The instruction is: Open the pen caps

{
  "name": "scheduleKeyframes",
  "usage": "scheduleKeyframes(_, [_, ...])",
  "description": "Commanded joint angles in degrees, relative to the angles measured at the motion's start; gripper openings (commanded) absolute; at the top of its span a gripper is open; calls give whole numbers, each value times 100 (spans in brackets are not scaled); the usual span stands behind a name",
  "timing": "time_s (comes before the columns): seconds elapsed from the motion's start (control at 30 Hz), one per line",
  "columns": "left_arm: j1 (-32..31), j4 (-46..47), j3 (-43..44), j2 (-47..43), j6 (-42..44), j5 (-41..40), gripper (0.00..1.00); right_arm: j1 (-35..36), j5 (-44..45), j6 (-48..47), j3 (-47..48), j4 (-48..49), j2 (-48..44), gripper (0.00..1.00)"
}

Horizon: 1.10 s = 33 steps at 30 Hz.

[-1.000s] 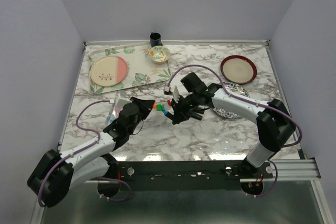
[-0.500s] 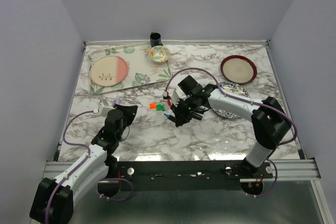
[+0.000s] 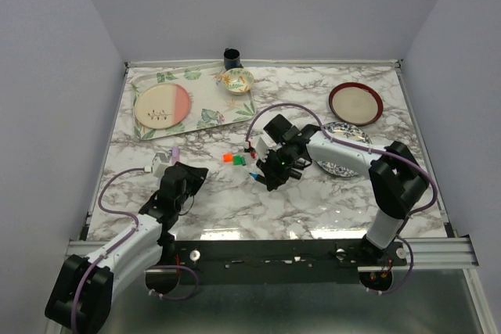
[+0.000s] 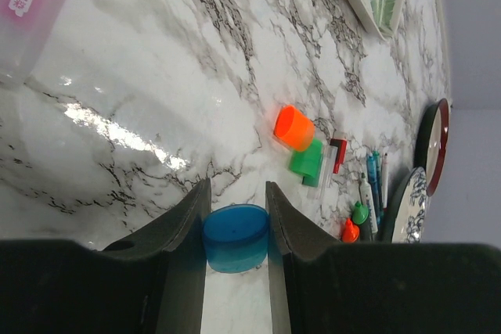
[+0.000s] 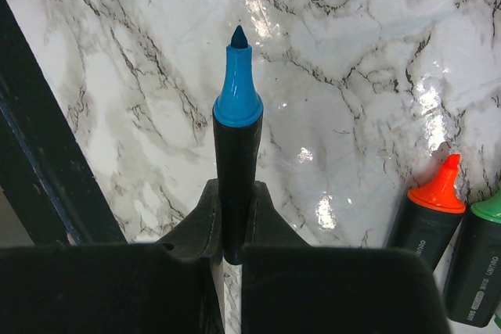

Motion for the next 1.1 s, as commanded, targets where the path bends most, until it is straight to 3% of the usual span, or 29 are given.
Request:
scheduleKeyframes(0.0, [33,87,37,146,235,192,0,31,182,-165,119,-327,158,1])
scheduleKeyframes(0.6, [33,939,661,2026,525,676,0,-100,893,-130,66,-406,500,1])
scheduleKeyframes(0.83, [7,1177,1048,2974,657,746,10,-206,1509,-16,31,-213,597,3])
scheduleKeyframes(1.07, [-11,1265,1233,3485,736,799,29,-241,2071,-7,-4,-125,615,20])
